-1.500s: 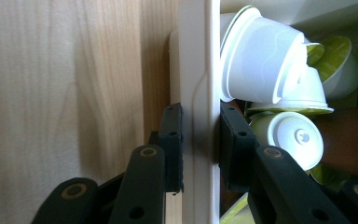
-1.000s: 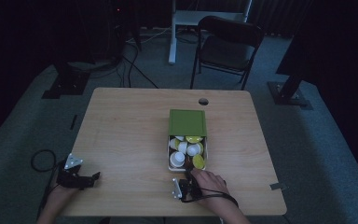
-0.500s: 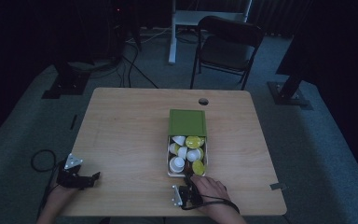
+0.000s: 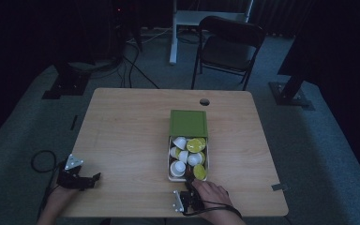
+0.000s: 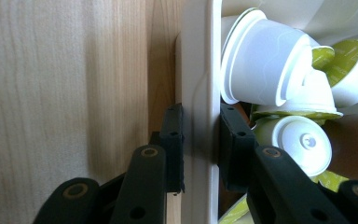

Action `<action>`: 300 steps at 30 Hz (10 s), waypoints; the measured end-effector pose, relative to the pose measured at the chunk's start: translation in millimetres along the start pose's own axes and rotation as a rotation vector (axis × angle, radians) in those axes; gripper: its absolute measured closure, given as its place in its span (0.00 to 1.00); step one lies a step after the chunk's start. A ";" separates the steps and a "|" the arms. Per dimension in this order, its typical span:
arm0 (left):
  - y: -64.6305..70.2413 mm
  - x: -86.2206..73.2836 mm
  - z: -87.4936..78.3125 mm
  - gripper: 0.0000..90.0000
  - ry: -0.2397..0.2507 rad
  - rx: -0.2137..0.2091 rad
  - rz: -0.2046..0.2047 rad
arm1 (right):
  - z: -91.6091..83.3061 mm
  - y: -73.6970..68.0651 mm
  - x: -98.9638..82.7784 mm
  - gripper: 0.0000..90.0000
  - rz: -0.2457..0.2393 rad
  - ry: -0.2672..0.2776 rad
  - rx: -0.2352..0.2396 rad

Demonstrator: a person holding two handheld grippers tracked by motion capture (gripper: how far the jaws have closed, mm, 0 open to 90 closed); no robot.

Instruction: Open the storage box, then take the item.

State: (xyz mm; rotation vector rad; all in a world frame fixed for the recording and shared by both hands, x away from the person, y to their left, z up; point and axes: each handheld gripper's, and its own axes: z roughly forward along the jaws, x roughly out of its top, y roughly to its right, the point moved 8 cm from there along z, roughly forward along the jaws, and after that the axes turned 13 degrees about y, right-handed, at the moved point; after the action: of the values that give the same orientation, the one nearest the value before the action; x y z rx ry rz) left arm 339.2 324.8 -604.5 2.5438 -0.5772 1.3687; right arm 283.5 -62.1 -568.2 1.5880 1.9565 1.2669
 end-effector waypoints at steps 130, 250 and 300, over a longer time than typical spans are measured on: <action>-0.1 -0.1 -0.1 0.01 -0.001 0.000 0.002 | -27.3 27.8 -231.4 0.15 1.420 -0.167 -0.373; 154.8 128.9 8.9 0.02 0.132 -0.424 0.206 | -14.8 22.7 -232.9 0.13 1.443 -0.157 -0.322; 268.8 191.7 36.7 0.02 0.163 -0.634 0.337 | -14.8 22.8 -232.9 0.13 1.443 -0.156 -0.322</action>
State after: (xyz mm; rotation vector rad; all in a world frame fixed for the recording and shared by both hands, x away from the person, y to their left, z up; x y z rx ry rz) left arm 347.7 21.9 -468.5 1.8679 -1.2207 1.2116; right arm 364.1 -279.1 -605.9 2.8024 0.2022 1.5905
